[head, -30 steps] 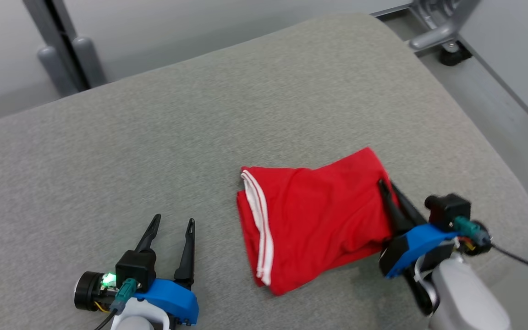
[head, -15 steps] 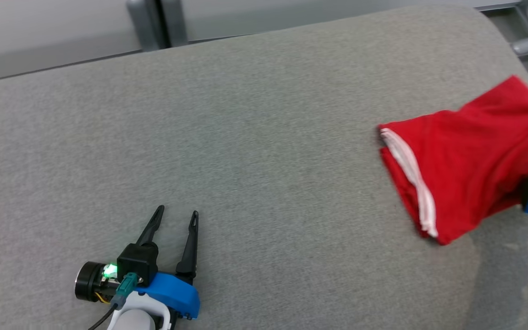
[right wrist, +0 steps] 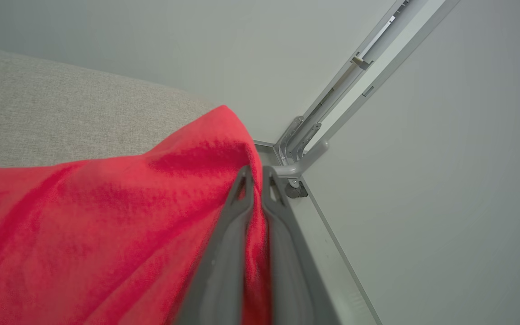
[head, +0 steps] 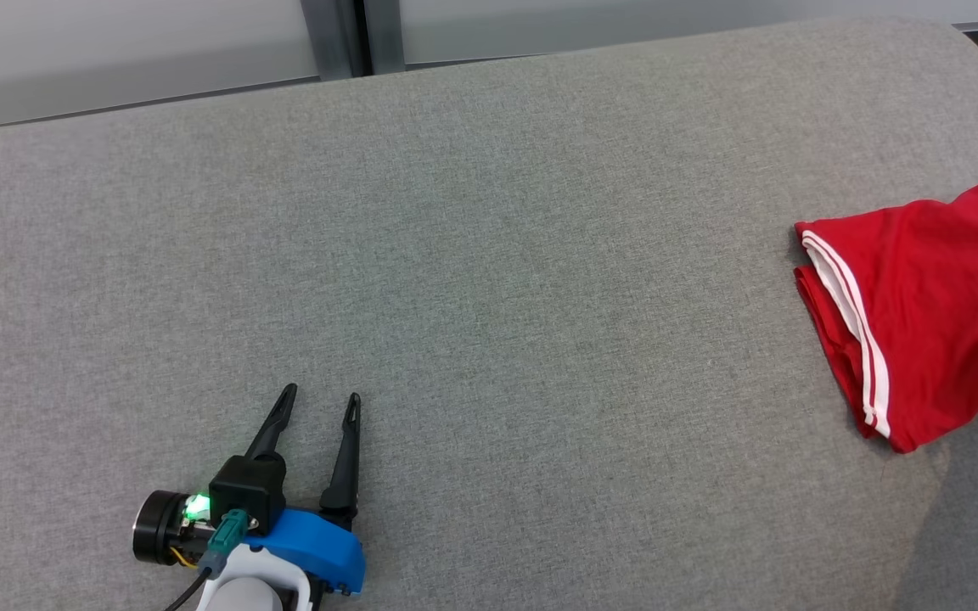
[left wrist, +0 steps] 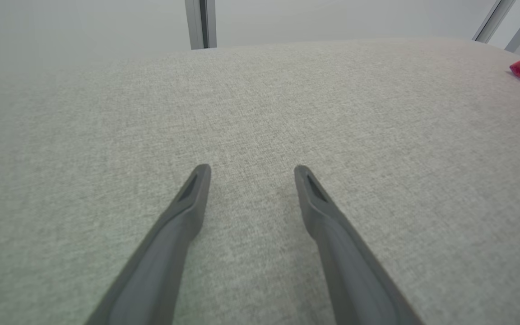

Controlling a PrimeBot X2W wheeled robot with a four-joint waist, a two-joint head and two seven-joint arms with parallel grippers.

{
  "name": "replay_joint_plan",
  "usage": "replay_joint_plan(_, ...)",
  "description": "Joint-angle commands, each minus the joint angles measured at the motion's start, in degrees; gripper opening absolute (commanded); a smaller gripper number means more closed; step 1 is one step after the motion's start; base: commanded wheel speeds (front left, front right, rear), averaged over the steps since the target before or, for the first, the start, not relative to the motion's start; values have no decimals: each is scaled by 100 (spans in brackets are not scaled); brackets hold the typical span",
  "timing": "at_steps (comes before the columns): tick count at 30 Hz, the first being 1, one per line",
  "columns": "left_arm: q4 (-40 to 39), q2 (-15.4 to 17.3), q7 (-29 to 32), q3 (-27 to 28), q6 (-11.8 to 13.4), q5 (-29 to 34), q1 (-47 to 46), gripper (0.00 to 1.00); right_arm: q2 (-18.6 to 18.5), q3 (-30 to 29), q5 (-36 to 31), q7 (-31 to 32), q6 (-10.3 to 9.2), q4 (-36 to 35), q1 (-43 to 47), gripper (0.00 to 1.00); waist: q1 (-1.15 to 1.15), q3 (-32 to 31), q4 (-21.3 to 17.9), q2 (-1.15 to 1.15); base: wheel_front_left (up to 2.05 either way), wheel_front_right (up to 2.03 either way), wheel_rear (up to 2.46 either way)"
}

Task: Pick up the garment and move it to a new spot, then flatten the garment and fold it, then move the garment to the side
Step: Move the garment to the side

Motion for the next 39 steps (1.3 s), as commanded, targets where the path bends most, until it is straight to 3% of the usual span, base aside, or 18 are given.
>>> replay_joint_plan(1,4,20,-12,25,9,20,20,100,6,-45,-58,-7,-6,-34,-70,0,0,-5,-1,0,0,0,0)
replay_joint_plan(9,5,3,-11,37,24,11,8,100,117,-446,-424,24,-6,-200,-126,0,0,23,29,0,0,0,0)
replay_joint_plan(10,10,4,-12,42,25,9,-2,100,121,-509,-470,23,-6,-248,-141,5,0,29,37,0,0,0,0)
replay_joint_plan(11,17,4,-11,48,25,8,-10,100,137,-549,-511,22,-5,-273,-154,27,0,34,46,0,0,0,0)
replay_joint_plan(13,41,7,-11,62,35,2,-17,100,171,-565,-572,14,-5,-310,-176,46,0,34,60,0,0,0,0)
replay_joint_plan(14,51,6,-11,70,40,-2,-19,100,191,-580,-578,9,-5,-322,-207,89,0,34,66,0,0,0,0)
replay_joint_plan(15,57,5,-12,74,44,-7,-23,100,211,-577,-595,2,-5,-353,-229,100,0,32,69,0,0,0,0)
replay_joint_plan(23,31,-16,-12,107,111,-71,8,100,749,-2,-123,-28,-5,-957,-260,100,0,-104,131,0,0,0,0)
replay_joint_plan(31,-49,-29,-13,163,269,-148,146,100,1419,992,1015,-27,-5,-1607,510,100,0,-450,318,0,0,0,0)
replay_joint_plan(39,-161,-34,-13,201,467,-254,439,100,1738,1662,1721,-27,-5,-1862,1568,100,0,-882,586,0,0,0,0)
